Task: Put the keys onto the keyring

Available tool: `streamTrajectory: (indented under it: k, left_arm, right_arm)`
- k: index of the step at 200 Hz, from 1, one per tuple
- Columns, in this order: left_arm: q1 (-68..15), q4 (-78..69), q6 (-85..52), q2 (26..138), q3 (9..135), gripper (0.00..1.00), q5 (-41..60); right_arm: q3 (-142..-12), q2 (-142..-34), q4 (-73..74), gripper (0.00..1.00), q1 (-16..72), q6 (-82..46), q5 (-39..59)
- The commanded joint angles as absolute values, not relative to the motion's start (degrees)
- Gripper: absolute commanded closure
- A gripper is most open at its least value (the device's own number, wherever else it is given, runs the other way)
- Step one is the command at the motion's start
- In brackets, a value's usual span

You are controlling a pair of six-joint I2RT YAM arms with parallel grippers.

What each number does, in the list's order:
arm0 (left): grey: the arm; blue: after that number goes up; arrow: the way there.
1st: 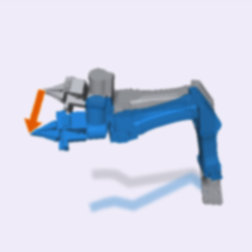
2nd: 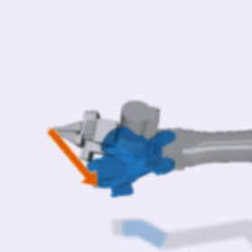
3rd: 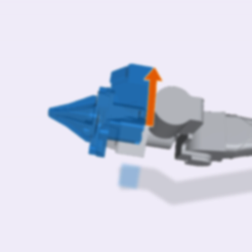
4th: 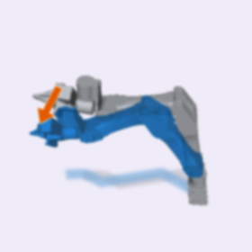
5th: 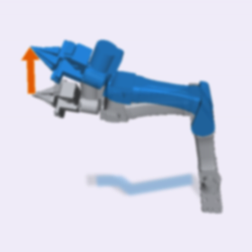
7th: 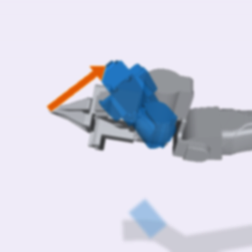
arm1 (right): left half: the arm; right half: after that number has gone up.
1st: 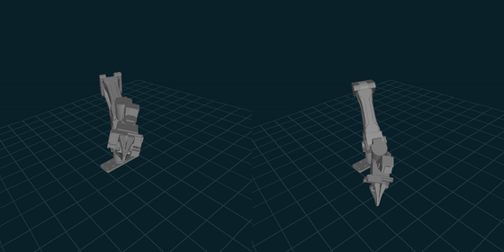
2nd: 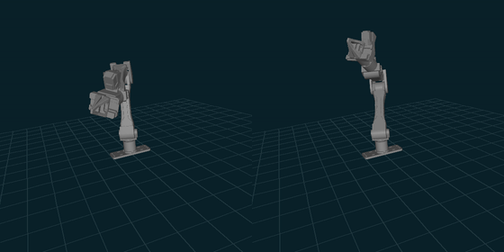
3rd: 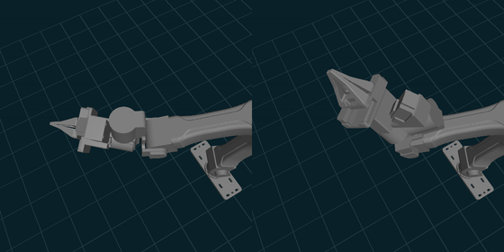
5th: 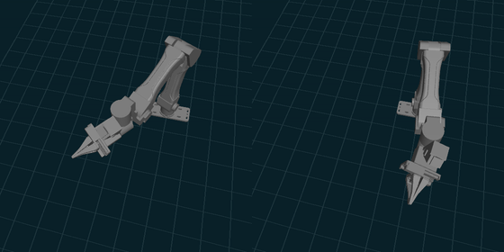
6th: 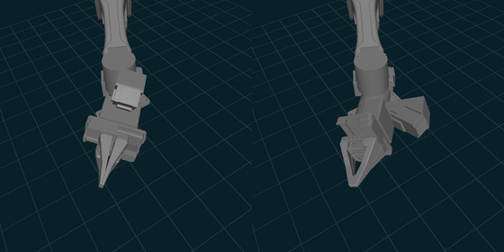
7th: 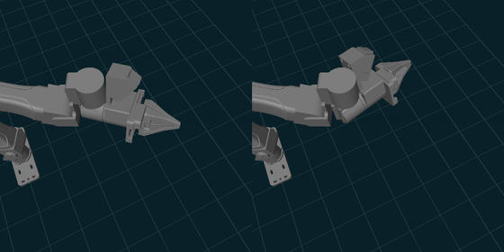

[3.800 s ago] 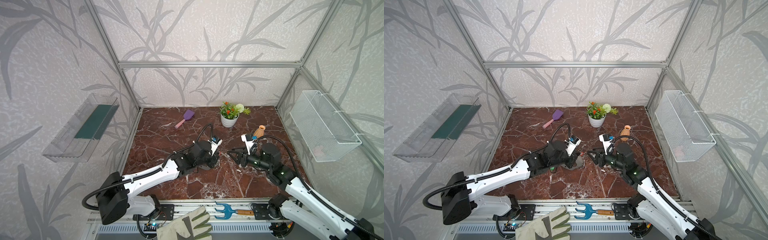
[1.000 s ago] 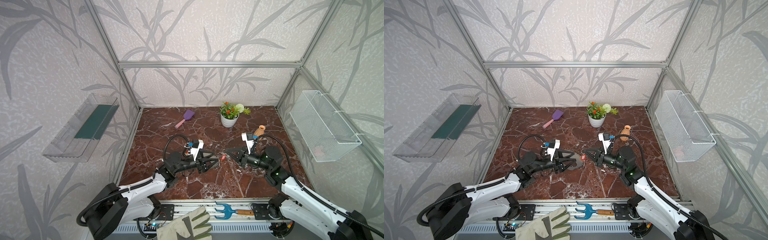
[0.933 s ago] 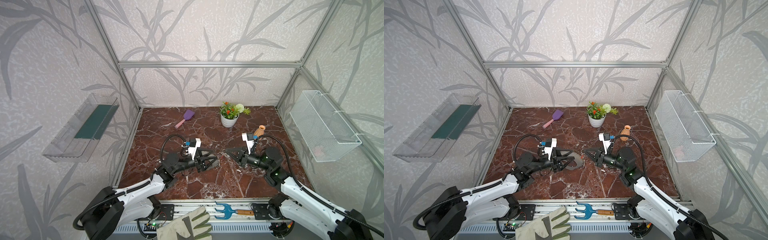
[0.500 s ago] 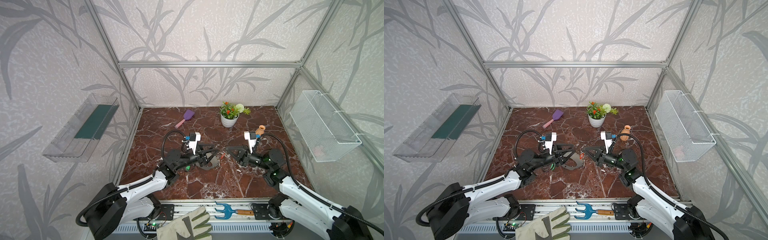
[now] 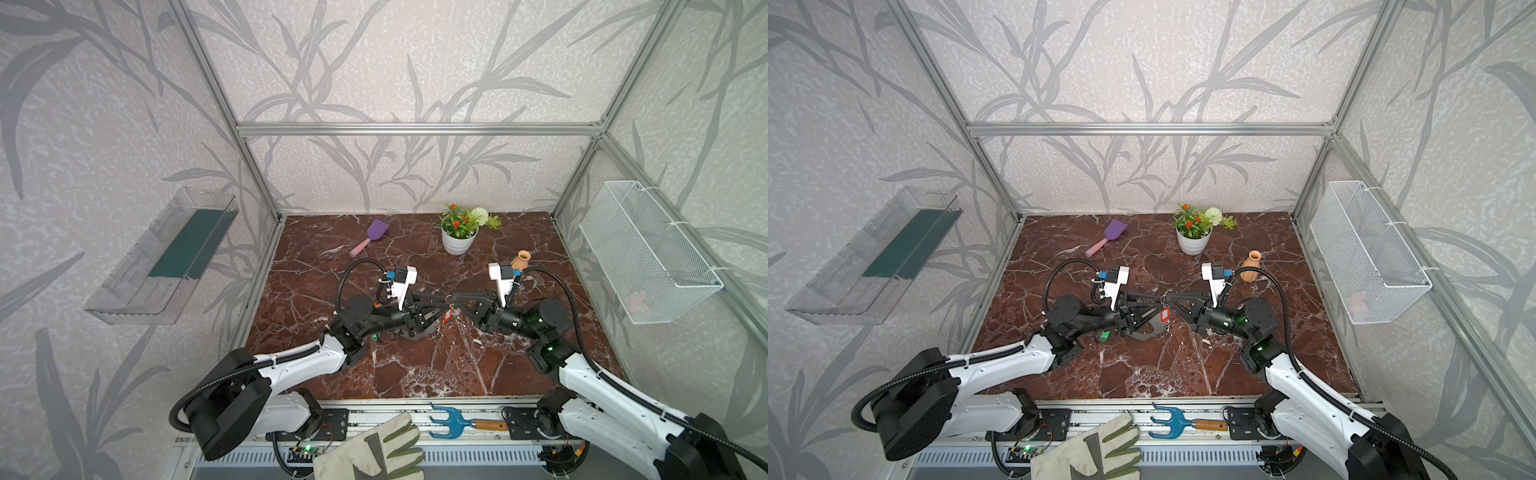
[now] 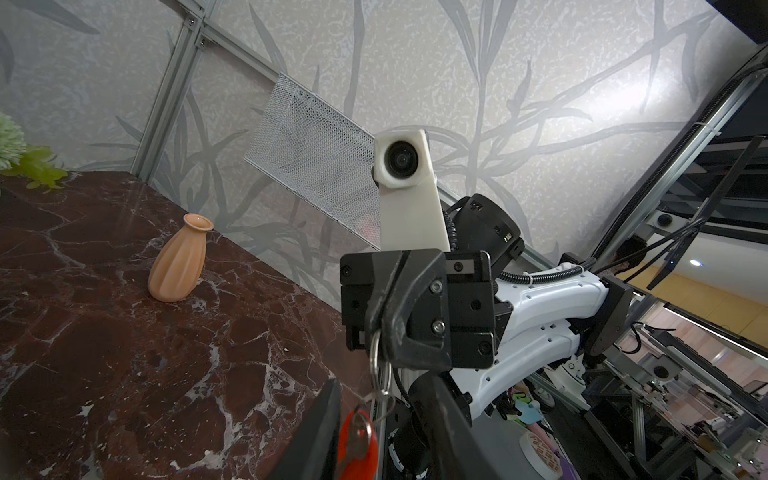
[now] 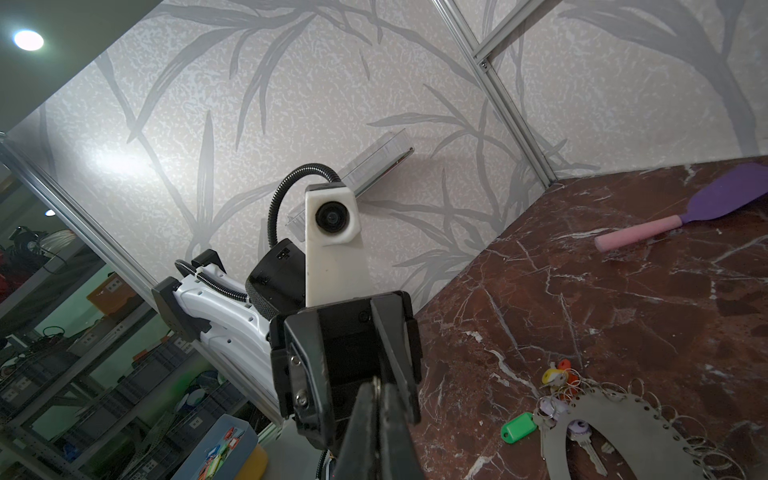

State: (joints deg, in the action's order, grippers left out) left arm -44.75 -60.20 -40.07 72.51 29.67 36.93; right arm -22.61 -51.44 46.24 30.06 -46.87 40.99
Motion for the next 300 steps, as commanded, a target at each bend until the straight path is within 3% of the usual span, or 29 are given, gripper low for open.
streamTrajectory:
  k: [1, 40, 76, 134, 172, 186, 221, 255, 300]
  left_arm:
    - [-44.92, -62.53, -40.39, 72.67, 31.46, 0.7, 38.38]
    - [-45.27, -62.54, -41.35, 73.69, 32.32, 0.84, 38.23]
    - [-45.96, -63.2, -42.58, 74.95, 32.96, 0.85, 38.14]
    - [-46.41, -62.67, -43.17, 74.87, 32.61, 1.0, 36.84]
    - [-46.43, -56.59, -41.84, 71.69, 32.52, 1.0, 34.96]
    - [-46.41, -51.91, -40.08, 69.79, 32.98, 1.0, 34.89]
    - [-46.85, -33.09, -29.61, 63.81, 35.31, 1.0, 35.32]
    - [-47.02, -17.79, -15.89, 60.3, 38.89, 1.0, 38.14]
    - [-46.94, -7.84, -7.27, 64.36, 46.29, 1.0, 44.87]
  right_arm:
    - [-22.22, -50.27, 46.11, 1.0, 30.21, -45.73, 41.56]
    - [-22.23, -50.27, 45.97, 1.0, 30.16, -45.7, 41.48]
    - [-22.24, -50.02, 45.26, 1.0, 30.16, -45.44, 41.56]
    - [-22.15, -49.04, 43.91, 1.0, 30.22, -44.75, 41.44]
    - [-22.43, -48.46, 41.31, 1.0, 30.22, -43.72, 41.55]
    - [-23.59, -46.88, 36.05, 0.83, 30.13, -41.67, 40.99]
    - [-28.2, -41.36, 21.93, 0.62, 28.68, -36.93, 41.69]
    - [-31.79, -40.83, 14.22, 0.56, 28.56, -33.48, 45.98]
    - [-34.44, -42.15, 8.21, 0.55, 28.79, -29.37, 49.05]
